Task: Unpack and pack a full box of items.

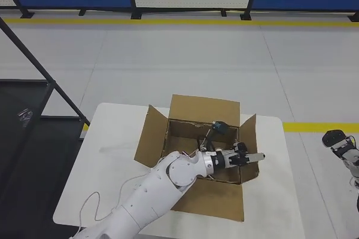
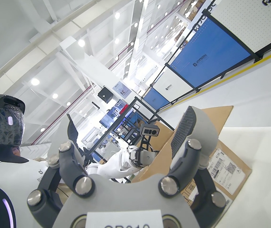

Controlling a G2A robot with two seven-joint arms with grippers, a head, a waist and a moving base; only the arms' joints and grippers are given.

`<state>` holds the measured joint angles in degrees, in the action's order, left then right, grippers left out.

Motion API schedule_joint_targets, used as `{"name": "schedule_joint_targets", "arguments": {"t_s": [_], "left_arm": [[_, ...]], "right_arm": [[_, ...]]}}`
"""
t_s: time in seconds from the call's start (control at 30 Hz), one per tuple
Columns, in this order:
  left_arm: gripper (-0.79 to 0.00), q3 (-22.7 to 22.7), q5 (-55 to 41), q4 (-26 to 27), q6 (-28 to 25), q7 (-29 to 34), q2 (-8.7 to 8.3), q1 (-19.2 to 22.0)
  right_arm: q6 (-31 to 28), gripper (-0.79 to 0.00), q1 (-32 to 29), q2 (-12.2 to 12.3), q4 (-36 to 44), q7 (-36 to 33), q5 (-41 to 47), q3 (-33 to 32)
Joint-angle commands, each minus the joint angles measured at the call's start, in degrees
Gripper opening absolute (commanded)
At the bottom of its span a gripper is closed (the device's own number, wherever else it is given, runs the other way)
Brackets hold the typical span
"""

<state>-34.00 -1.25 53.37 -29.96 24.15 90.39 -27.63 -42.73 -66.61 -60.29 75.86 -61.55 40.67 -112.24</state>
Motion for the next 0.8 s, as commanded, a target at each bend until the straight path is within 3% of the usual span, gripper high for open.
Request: {"name": "schedule_joint_targets", "arguments": {"t_s": [0.0,0.47,0.77], "left_arm": [[0.000,0.8,-0.5,-2.0,-0.4,0.4,0.96,0.8],[0.000,5.5,-1.1,-15.6,-0.9,3.1,8.10,5.7],[0.000,5.7,-1.8,-22.5,-1.1,4.5,11.41,7.6]], "right_arm": [[-0.2,0.000,-0.4,0.1,-0.3,0.2,0.2,-0.5],[-1.4,0.000,-2.2,0.8,-2.0,1.4,1.6,-1.8],[-0.8,0.000,-0.7,1.1,-4.0,0.8,1.5,0.3]]}}
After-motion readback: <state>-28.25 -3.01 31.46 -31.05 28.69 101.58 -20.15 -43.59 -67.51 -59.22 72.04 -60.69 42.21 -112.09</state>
